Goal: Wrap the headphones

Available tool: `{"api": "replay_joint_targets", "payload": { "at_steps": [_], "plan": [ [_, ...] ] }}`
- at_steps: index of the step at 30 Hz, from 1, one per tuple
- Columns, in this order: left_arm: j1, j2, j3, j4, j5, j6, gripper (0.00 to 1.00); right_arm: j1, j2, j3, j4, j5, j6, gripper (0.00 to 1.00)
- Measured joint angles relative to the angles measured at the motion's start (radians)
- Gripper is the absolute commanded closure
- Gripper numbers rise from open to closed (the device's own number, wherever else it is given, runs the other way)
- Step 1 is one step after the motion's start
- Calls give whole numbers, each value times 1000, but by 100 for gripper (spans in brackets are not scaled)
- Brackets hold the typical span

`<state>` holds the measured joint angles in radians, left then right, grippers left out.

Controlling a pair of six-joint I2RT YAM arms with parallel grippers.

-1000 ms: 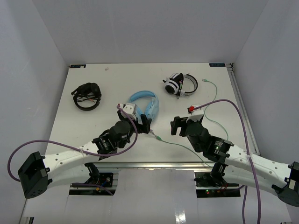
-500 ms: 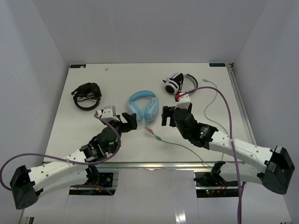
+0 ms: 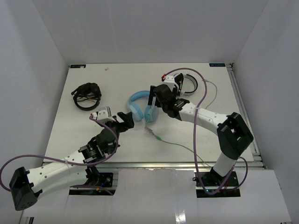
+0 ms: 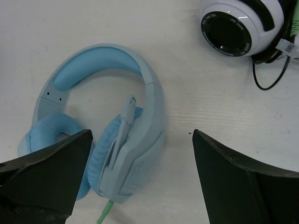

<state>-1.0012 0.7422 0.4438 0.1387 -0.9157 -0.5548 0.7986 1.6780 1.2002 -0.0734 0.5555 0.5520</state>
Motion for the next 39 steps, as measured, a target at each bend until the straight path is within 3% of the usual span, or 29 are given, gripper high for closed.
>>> {"api": "replay_joint_targets", "payload": {
  "at_steps": [10, 22, 30, 36, 39],
  "plan": [
    [0, -37, -4, -5, -28, -21, 2, 22, 191, 244, -92, -17, 51, 7],
    [0, -58, -4, -51, -43, -65, 2, 88, 275, 309, -305, 81, 70, 8],
    [0, -80, -4, -58, -45, -75, 2, 116, 320, 334, -384, 144, 103, 0],
    [0, -84, -4, -60, -45, -79, 2, 116, 326, 334, -408, 153, 112, 10],
    [0, -89, -4, -61, -45, -79, 2, 116, 328, 334, -408, 154, 110, 22]
  ]
}}
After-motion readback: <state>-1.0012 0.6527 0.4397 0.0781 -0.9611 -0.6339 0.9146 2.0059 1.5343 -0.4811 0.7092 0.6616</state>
